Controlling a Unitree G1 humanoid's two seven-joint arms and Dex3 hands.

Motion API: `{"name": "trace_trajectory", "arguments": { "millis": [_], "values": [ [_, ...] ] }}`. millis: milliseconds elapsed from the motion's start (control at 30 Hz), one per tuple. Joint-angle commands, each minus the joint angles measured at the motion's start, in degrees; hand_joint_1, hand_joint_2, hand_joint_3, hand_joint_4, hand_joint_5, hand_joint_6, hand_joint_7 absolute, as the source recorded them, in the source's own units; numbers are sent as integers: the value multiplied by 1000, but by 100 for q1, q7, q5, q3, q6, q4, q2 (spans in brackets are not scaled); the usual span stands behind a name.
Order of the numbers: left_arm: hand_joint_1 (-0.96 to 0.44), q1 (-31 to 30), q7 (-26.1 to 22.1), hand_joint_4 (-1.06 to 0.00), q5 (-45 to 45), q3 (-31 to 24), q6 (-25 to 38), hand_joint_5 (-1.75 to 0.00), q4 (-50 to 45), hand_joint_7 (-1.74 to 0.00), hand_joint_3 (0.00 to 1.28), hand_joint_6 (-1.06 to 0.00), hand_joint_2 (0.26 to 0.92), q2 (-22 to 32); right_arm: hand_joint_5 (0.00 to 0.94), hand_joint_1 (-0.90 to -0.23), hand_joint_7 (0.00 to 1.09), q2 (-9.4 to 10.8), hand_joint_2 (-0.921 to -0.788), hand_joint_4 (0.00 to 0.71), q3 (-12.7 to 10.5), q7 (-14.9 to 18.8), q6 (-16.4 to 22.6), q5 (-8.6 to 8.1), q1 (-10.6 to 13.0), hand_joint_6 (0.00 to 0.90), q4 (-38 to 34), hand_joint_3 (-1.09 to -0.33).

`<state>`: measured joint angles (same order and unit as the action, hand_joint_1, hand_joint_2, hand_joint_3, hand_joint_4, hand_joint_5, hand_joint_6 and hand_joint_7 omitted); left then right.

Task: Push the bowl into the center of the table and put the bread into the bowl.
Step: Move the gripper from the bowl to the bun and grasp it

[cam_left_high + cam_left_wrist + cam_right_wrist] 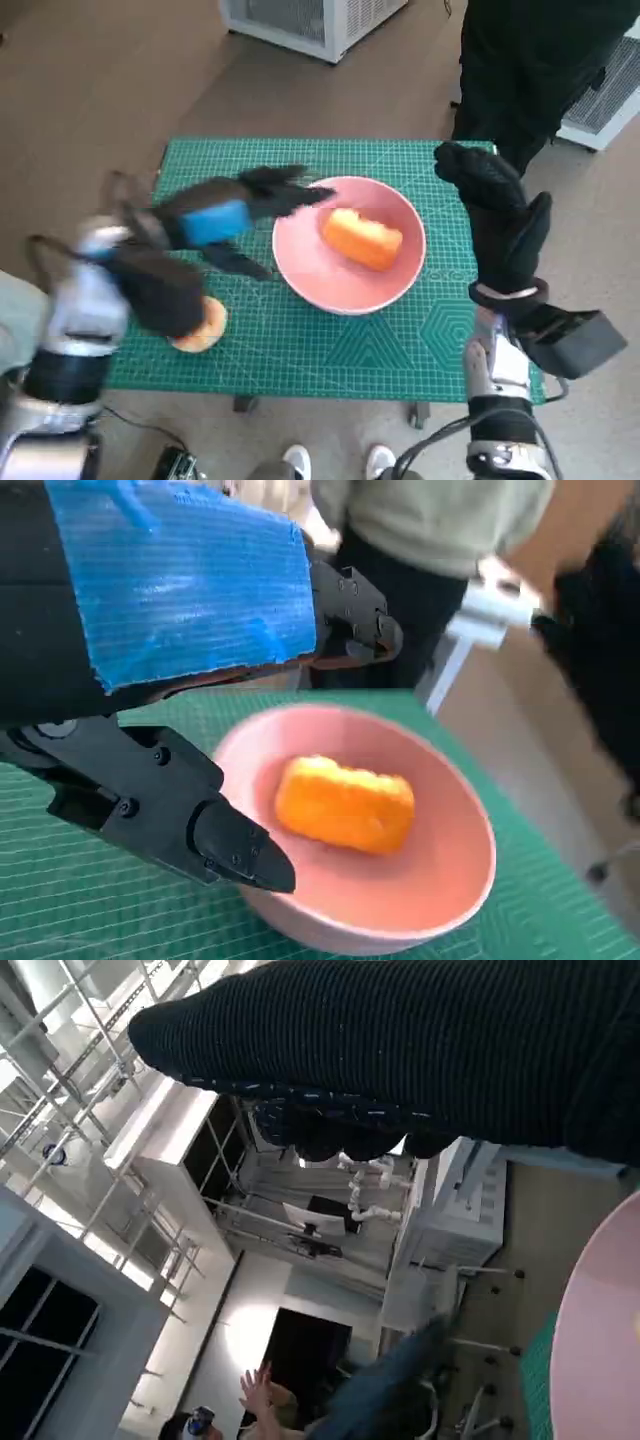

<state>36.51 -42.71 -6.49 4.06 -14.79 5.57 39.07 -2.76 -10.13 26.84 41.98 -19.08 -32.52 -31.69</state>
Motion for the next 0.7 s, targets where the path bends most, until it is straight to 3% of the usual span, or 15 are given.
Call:
{"name": "trace_trajectory", "arguments": {
  "millis": [33, 333, 700],
  "values": [
    [-372, -327, -177, 1, 343, -444, -5, 1, -425, -5, 9, -200, 770, 444, 4, -778, 513, 48, -921, 228, 4, -16, -104, -32, 41, 104, -107, -769],
    [-393, -996, -334, 0, 782, -1082, -481, 0, -402, -13, 1, -217, 756, 973, 2, -778, 515, 82, -921, 226, 17, 37, -120, -41, -42, 96, -201, -756],
    [-359, -1861, -532, -39, 1070, -1423, -766, -12, -338, -27, 1, -251, 756, 1185, 0, -774, 520, 72, -921, 222, 36, 174, -97, -76, -113, 91, -324, -755]
  ]
}}
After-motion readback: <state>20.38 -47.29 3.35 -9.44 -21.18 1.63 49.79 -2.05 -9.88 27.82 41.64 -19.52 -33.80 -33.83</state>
